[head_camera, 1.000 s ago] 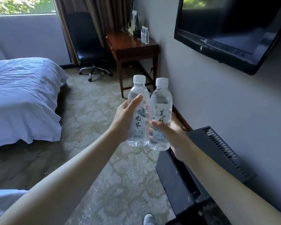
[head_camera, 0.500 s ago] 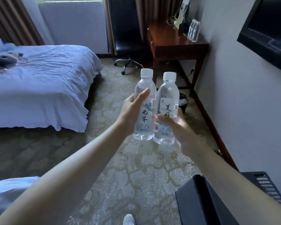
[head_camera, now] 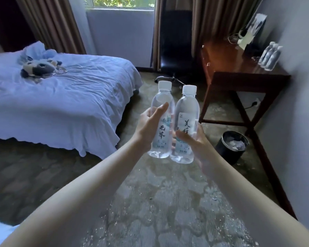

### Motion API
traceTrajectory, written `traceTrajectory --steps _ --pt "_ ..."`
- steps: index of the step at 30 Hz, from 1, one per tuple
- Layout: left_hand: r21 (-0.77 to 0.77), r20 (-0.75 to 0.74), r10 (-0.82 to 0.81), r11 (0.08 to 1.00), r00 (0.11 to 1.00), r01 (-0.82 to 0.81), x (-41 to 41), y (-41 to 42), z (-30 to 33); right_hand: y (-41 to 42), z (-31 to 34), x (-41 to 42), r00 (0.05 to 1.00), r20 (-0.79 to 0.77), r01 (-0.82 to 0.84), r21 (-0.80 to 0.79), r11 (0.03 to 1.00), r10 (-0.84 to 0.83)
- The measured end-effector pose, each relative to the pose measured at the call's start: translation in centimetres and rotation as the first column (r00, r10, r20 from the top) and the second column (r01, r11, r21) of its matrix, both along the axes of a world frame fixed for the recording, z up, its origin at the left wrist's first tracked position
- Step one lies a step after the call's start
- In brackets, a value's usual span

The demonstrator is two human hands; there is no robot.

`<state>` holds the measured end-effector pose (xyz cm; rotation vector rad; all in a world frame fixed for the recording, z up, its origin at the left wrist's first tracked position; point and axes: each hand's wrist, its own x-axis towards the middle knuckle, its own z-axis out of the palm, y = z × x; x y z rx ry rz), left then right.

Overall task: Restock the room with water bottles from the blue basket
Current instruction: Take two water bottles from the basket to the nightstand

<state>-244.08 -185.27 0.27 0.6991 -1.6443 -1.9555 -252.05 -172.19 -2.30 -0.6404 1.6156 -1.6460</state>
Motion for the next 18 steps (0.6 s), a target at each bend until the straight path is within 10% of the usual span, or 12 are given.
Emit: traceTrajectory --steps 18 --pt "-0.111 0.095 0.365 0.928 0.926 -0.355 -9.9 -23.9 -1.0 -27.1 -1.5 -13.5 0.951 0.063 -0.303 -0.024 0.953 0.304"
